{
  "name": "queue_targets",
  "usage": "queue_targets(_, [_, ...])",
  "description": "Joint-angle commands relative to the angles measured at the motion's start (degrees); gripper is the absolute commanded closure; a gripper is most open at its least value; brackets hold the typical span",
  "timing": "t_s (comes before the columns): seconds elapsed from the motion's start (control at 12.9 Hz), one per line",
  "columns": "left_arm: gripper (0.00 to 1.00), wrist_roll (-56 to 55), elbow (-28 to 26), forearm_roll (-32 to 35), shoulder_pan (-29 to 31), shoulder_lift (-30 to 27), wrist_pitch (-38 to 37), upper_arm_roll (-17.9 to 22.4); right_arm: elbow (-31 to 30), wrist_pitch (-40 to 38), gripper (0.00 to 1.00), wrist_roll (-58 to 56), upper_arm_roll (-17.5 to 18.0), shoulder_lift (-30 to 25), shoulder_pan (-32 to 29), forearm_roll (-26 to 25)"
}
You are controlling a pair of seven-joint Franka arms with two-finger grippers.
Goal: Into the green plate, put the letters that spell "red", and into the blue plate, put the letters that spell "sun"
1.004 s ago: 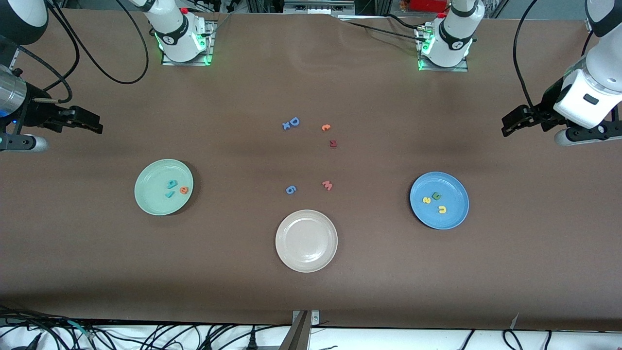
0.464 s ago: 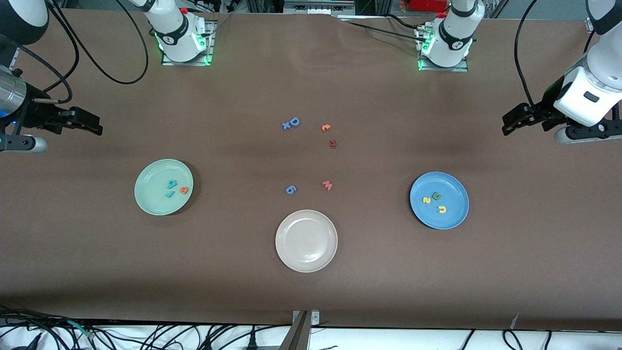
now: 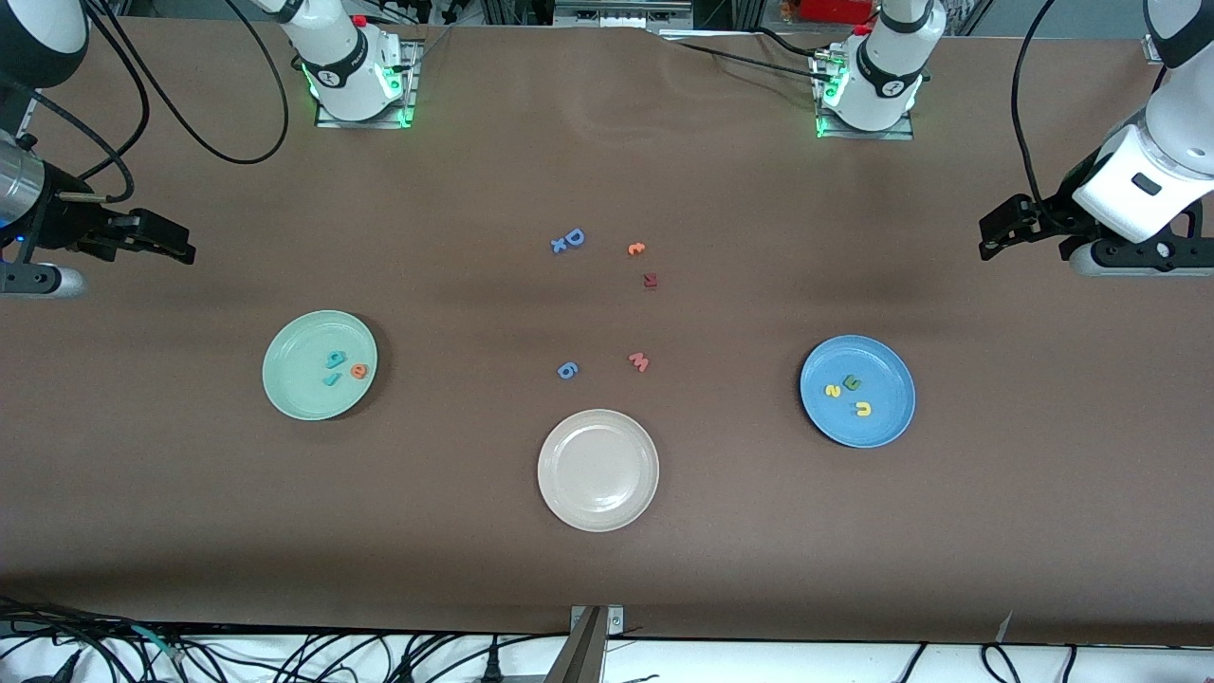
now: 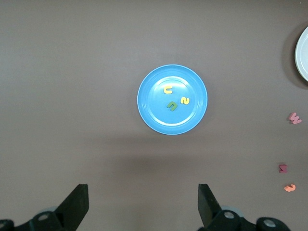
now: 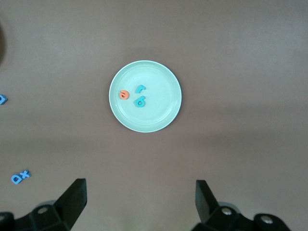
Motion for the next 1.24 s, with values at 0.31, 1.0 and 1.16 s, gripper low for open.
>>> queue_targets(0.31, [0.0, 1.77, -0.76, -1.74, -0.05, -0.79, 0.11, 0.37, -4.69, -0.12, 0.0, -0.98, 4.02, -4.88, -3.96, 0.19])
queue_targets(1.0, [0.0, 0.98, -0.32, -1.74, -0.4, 0.44, -0.16, 0.1, -4.52, -0.55, 0.0, -0.37, 4.02, -3.4, -3.34, 0.19])
queue_targets(1.16, [0.0, 0.98, 0.38, -1.74, -0.4, 1.05, -0.16, 0.02, -4.35, -0.55, 0.0, -0.28, 4.02, -3.22, -3.34, 0.28])
